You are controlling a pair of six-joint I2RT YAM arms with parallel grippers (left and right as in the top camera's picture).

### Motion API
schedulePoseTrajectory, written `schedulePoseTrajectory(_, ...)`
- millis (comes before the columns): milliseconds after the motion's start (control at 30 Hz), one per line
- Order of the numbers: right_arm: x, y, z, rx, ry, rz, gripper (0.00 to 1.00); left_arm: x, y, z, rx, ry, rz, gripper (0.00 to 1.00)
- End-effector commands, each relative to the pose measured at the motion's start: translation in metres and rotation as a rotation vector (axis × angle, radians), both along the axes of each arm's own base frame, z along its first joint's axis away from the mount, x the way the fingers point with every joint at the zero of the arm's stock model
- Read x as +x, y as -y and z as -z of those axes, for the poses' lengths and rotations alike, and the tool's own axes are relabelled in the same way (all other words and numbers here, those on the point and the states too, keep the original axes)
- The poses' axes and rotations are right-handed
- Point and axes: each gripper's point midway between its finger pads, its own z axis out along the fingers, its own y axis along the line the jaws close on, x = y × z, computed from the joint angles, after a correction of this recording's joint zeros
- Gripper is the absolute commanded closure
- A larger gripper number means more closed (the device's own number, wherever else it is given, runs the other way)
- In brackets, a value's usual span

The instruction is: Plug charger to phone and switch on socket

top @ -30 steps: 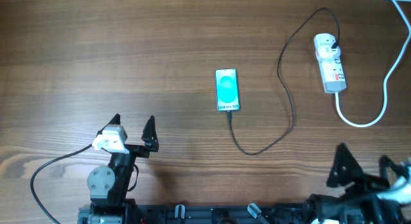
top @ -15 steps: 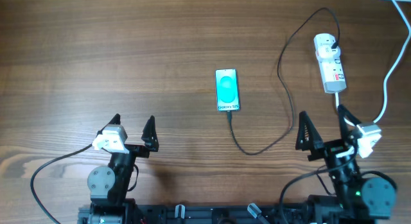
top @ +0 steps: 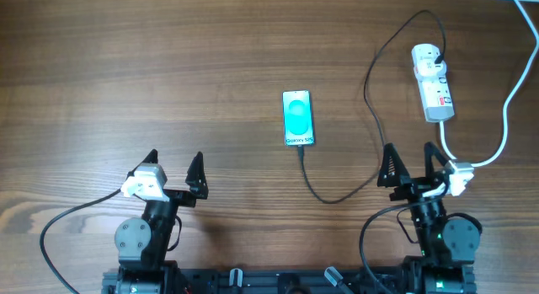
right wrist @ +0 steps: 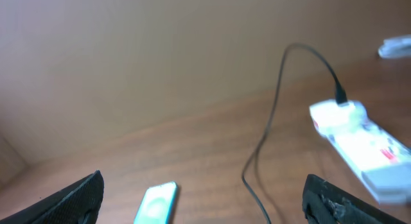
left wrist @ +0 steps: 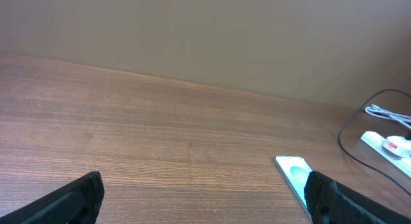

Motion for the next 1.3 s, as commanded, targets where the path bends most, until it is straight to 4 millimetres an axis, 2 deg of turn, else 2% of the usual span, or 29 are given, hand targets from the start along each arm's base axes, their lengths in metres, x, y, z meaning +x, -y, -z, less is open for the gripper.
schedulePoseTrajectory(0,0.0,0.004,-0.002,-0.022,0.014,0.026,0.0,0.0,0.004,0.003,0.012,-0.006,0.02,0.0)
schedulePoseTrajectory(167,-0.001,-0.008,-0.002,-0.18,0.04,-0.025,0.0,0.0,0.004,0.003,0.012,-0.005,0.02,0.0)
schedulePoseTrajectory(367,-0.002,-0.013,-0.002,-0.348,0.07,-0.041,0.01,0.0,0.004,0.003,0.012,-0.006,0.02,0.0)
schedulePoseTrajectory(1267,-0.002,-0.013,-0.002,-0.361,0.073,-0.04,0.0,0.0,0.004,0.003,0.012,-0.006,0.02,0.0)
